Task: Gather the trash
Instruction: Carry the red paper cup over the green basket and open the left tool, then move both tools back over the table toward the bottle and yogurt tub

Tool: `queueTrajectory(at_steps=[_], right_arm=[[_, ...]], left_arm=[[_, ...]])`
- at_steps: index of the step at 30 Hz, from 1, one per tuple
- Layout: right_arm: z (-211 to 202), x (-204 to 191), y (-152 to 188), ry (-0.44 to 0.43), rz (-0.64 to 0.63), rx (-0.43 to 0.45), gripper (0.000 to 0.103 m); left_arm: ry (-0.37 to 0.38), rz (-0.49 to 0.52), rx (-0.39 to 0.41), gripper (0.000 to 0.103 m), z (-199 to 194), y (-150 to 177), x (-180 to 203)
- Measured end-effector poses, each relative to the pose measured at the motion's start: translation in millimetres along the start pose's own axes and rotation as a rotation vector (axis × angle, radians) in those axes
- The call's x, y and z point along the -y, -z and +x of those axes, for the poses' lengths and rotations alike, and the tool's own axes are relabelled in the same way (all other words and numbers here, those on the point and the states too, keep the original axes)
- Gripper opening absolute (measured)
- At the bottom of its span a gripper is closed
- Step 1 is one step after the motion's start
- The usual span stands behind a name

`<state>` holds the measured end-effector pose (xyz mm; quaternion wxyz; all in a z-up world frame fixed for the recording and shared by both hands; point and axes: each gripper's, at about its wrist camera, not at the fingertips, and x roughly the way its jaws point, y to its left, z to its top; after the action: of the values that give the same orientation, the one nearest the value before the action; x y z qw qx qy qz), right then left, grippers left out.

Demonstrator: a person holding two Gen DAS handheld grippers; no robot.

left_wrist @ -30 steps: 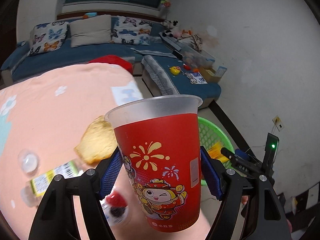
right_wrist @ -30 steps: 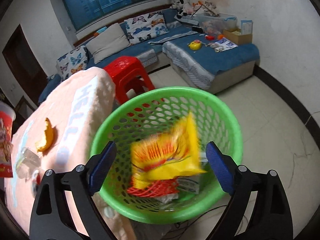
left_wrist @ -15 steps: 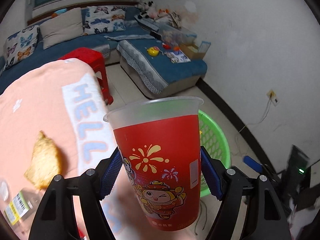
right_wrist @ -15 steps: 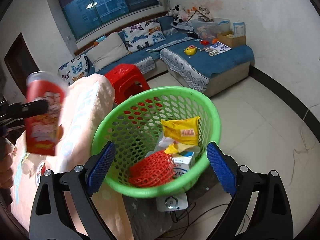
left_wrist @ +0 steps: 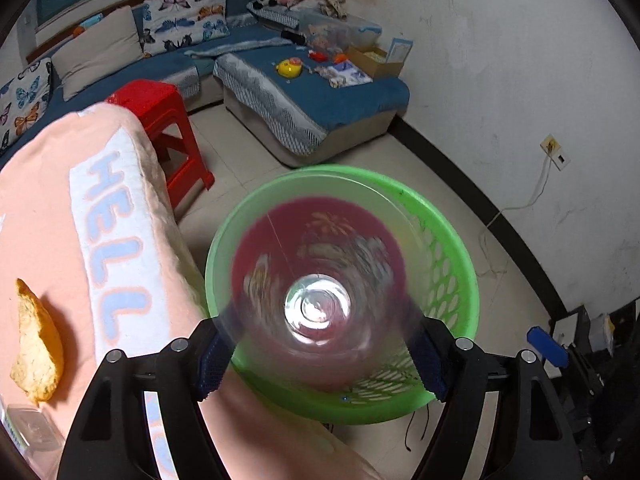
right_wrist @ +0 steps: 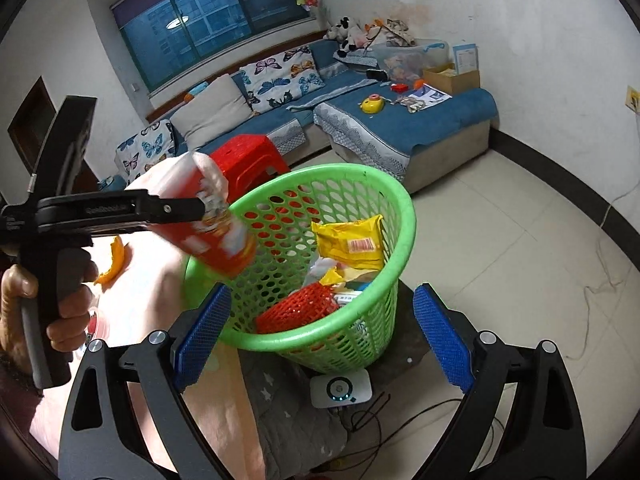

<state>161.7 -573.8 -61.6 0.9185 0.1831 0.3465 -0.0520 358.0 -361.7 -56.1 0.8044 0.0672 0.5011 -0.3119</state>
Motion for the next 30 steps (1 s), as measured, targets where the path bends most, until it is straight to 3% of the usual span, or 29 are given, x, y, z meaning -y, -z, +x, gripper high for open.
queueTrajectory(at_steps=[8, 16, 21, 30], right_arm=[[-13, -1, 1, -0.006, 0.001, 0.017, 0.092], [-24, -26, 4, -0.042, -0.035, 0.020, 0.092], [-28, -53, 5, -0.081, -0.084, 0.018, 0.092], [-22, -107, 11, -0.160, -0.170, -0.008, 0.092]], left_arm=[[0.020, 0.007, 0.009, 0.082, -10, 12, 0], [-0.029, 0.062, 0.134, 0.082, -73, 39, -5], [-0.052, 0.052, 0.180, 0.082, -113, 69, -27], [-0.172, 0.030, 0.220, 0.076, -166, 114, -95]])
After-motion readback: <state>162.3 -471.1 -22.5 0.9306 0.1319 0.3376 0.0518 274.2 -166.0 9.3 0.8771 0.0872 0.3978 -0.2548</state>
